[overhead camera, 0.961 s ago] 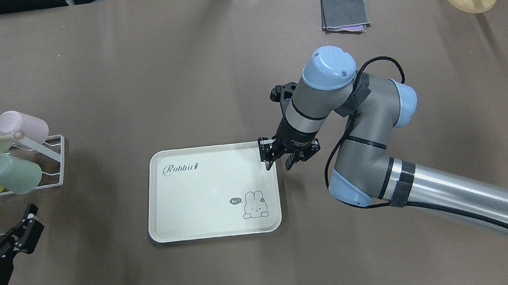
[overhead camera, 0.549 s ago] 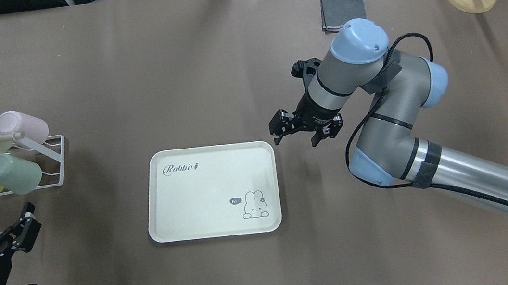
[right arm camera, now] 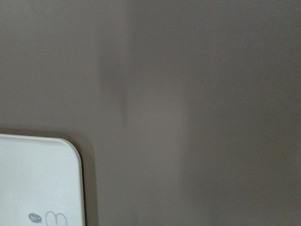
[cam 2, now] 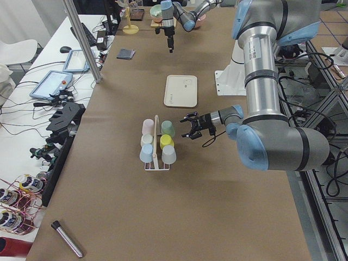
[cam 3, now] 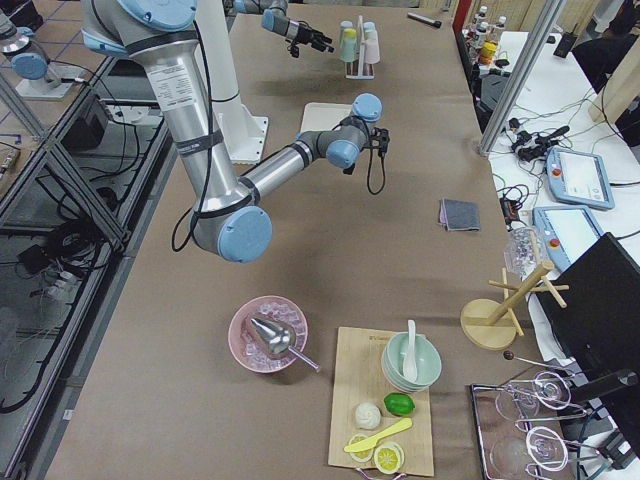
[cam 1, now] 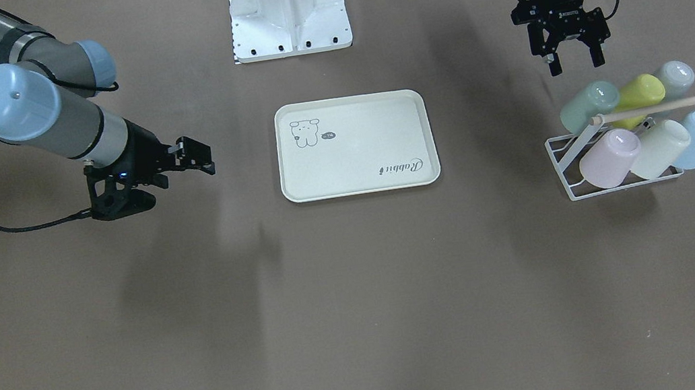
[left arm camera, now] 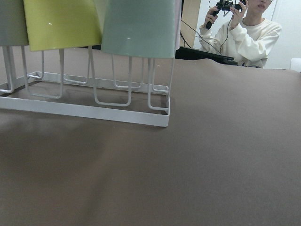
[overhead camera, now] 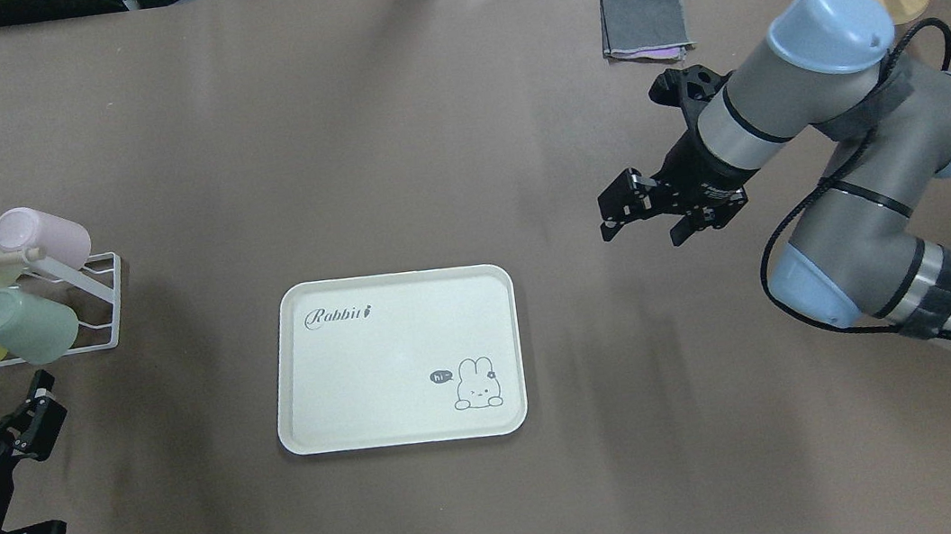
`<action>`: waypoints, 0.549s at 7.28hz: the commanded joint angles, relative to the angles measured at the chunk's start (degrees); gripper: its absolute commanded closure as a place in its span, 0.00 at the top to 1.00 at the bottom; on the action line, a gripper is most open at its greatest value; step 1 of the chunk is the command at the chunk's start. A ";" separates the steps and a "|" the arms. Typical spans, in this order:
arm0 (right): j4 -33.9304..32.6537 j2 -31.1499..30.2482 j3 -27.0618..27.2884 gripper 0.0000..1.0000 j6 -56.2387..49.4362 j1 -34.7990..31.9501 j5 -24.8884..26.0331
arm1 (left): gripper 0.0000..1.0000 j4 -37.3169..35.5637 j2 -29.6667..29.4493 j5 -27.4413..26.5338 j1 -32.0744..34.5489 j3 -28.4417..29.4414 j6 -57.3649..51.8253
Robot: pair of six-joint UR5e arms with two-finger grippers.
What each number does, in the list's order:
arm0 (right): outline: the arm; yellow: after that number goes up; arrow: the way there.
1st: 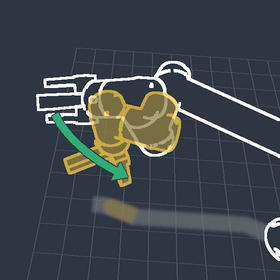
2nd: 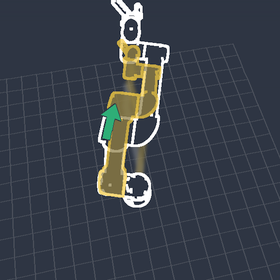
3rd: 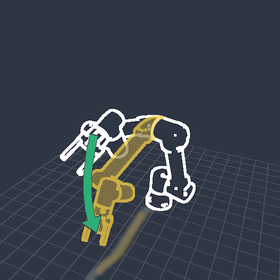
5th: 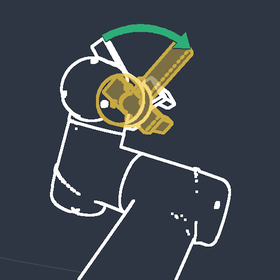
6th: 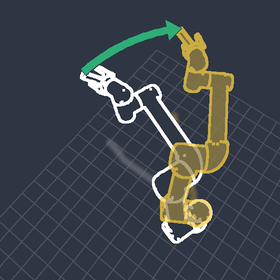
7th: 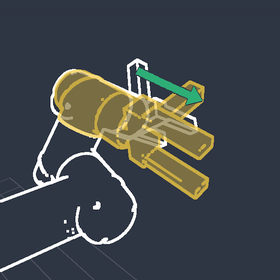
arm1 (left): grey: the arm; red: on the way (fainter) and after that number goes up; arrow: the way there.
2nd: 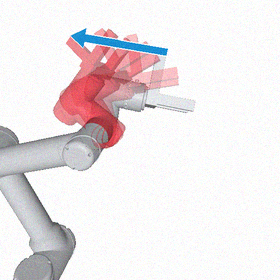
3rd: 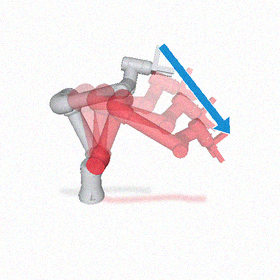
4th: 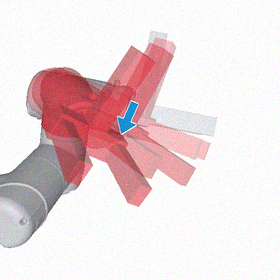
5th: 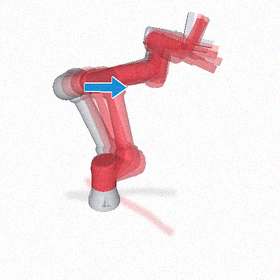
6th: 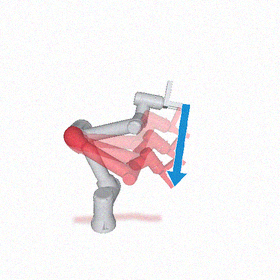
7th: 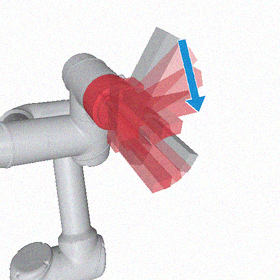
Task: Pick up and place green cup on tray
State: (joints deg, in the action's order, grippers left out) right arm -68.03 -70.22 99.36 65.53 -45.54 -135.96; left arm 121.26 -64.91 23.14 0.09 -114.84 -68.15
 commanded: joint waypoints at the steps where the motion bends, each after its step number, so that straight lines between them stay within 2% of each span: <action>1: 0.01 -7.71 1.98 1.00 -8.37 -4.36 -3.69 | 0.98 0.12 -0.40 2.95 0.61 1.28 4.05; 4: -0.17 -15.28 3.64 1.00 -20.14 -8.58 -4.93 | 0.98 0.21 -1.01 2.96 1.49 1.20 3.55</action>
State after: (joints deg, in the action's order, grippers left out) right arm -68.13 -82.45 102.29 50.09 -52.00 -140.56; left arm 121.45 -65.65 26.18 1.32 -113.68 -64.53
